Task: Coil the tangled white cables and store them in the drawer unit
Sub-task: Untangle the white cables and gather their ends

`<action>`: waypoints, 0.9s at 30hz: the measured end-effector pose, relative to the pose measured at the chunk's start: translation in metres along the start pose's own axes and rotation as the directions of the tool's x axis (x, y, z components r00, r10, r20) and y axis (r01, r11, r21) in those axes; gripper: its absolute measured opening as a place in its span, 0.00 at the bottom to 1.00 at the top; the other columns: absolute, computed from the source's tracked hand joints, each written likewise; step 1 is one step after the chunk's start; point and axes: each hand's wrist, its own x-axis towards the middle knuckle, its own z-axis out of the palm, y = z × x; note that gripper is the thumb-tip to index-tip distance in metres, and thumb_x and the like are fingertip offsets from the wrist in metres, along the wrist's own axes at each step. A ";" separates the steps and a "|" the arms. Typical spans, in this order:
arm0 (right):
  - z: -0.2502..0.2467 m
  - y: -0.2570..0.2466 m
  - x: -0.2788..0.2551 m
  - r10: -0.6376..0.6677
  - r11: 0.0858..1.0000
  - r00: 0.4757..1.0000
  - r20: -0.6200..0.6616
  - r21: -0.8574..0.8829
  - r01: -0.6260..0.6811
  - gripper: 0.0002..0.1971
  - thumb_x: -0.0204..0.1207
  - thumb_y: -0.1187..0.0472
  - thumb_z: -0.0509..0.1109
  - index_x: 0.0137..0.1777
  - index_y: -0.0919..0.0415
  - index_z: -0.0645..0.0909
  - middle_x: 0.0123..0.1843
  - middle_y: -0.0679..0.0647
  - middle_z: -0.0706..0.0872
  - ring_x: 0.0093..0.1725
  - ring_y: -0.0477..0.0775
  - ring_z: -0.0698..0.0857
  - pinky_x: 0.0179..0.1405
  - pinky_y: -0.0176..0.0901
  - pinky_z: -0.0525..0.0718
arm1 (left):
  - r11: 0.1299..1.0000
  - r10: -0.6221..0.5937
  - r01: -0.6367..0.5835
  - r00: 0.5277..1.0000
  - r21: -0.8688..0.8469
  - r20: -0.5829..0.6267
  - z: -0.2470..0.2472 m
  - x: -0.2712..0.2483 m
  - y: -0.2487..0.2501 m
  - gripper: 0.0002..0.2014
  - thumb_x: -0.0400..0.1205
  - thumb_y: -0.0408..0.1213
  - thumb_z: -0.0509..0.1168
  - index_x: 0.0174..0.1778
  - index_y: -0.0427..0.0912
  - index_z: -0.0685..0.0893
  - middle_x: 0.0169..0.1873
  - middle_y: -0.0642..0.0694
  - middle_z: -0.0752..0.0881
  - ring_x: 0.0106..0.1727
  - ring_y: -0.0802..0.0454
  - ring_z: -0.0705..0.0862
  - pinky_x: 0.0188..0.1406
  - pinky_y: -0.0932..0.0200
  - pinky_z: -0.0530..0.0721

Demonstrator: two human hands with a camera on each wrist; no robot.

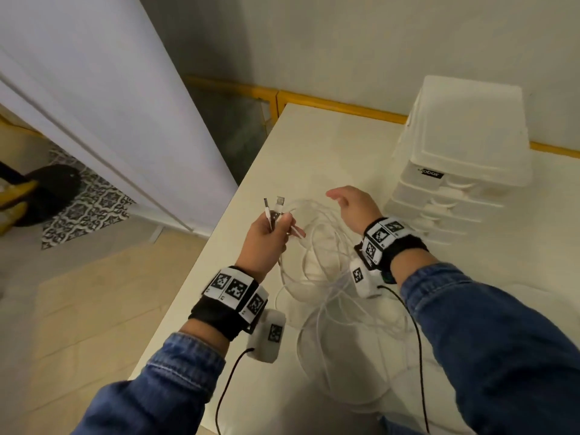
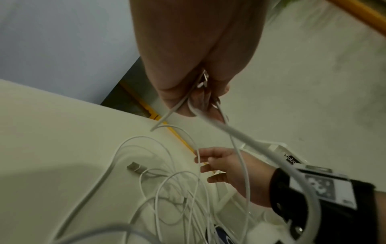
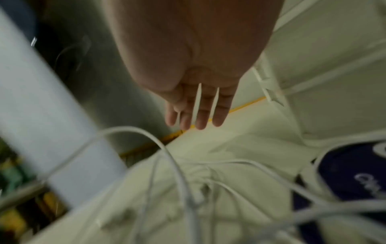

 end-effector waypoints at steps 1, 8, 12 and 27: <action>0.007 0.005 0.005 -0.032 0.994 0.995 0.091 -0.102 0.041 0.20 0.75 0.74 0.56 0.62 0.61 0.82 0.66 0.61 0.82 0.65 0.62 0.80 0.66 0.47 0.76 | 1.000 -0.017 0.017 1.000 0.000 0.001 0.000 0.002 -0.003 0.11 0.86 0.39 0.57 0.42 0.37 0.78 0.29 0.48 0.88 0.21 0.63 0.70 0.23 0.67 0.70; 0.031 0.007 0.012 -0.040 0.897 0.956 0.290 -0.411 0.162 0.26 0.76 0.71 0.57 0.71 0.49 0.73 0.68 0.59 0.80 0.65 0.64 0.80 0.66 0.53 0.78 | 0.993 -0.119 0.119 0.993 0.009 -0.014 0.002 0.008 -0.011 0.16 0.86 0.47 0.56 0.36 0.42 0.78 0.27 0.46 0.80 0.20 0.61 0.71 0.26 0.64 0.70; 0.034 0.021 0.003 0.007 0.860 0.969 0.246 -0.497 0.120 0.19 0.78 0.64 0.62 0.68 0.54 0.74 0.64 0.62 0.78 0.63 0.65 0.78 0.62 0.55 0.77 | 0.989 -0.143 0.142 0.990 0.035 0.008 0.007 0.005 -0.004 0.23 0.86 0.51 0.52 0.29 0.41 0.75 0.24 0.48 0.75 0.19 0.60 0.70 0.23 0.66 0.70; -0.055 0.014 -0.091 0.143 0.909 0.881 -0.452 0.412 0.064 0.13 0.78 0.70 0.60 0.57 0.61 0.83 0.37 0.53 0.83 0.35 0.46 0.82 0.44 0.35 0.83 | 0.986 0.048 -0.028 0.992 -0.167 0.118 0.073 -0.016 0.036 0.14 0.88 0.44 0.52 0.38 0.42 0.72 0.22 0.51 0.69 0.20 0.57 0.71 0.26 0.61 0.71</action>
